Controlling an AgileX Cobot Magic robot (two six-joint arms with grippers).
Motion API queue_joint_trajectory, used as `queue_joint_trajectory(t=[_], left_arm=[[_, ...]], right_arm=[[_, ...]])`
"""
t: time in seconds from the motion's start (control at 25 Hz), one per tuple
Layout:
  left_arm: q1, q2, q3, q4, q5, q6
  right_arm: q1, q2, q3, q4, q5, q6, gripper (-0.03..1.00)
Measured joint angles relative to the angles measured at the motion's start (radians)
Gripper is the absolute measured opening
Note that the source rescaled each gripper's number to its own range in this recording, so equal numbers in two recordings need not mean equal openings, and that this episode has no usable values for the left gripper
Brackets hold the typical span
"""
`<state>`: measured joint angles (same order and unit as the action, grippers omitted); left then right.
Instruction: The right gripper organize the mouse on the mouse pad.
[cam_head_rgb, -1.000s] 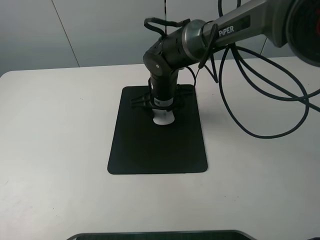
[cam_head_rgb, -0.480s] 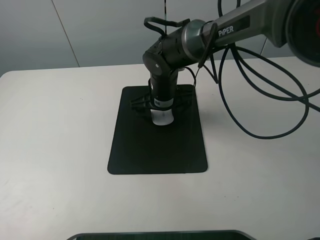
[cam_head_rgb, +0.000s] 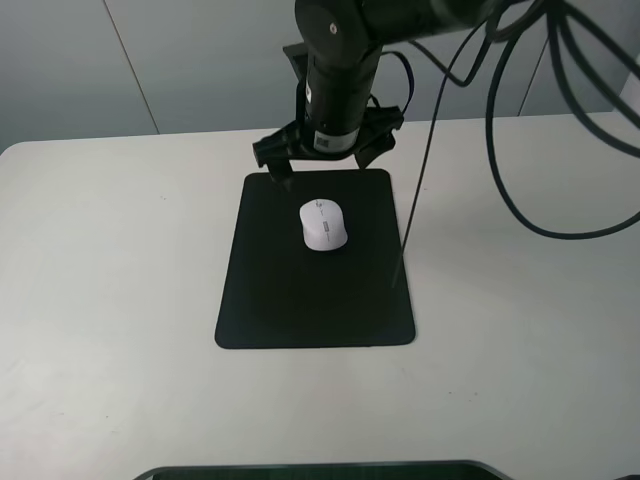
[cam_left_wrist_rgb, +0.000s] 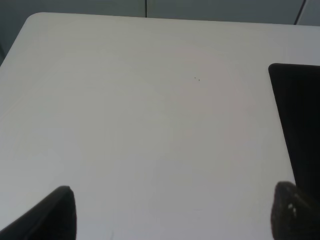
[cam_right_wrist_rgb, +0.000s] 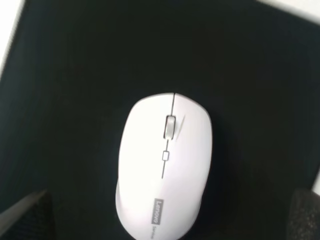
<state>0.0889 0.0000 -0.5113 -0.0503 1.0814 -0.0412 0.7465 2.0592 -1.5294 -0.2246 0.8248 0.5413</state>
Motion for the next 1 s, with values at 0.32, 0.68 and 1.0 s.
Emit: queue_joint_trajectory(t=[0.32,0.68,1.0], left_arm=[[0.0,0.0,0.0,0.0,0.0,0.0],[0.0,0.0,0.0,0.0,0.0,0.0],[0.0,0.0,0.0,0.0,0.0,-0.004]], right_arm=[[-0.02,-0.205,0.0,-0.055,0.076,-0.09,0.99],[-0.139,-0.462,0.159,-0.078,0.11,-0.19,0.99],[-0.346,-0.718,0.409,-0.022,0.105,-0.258,0.99]])
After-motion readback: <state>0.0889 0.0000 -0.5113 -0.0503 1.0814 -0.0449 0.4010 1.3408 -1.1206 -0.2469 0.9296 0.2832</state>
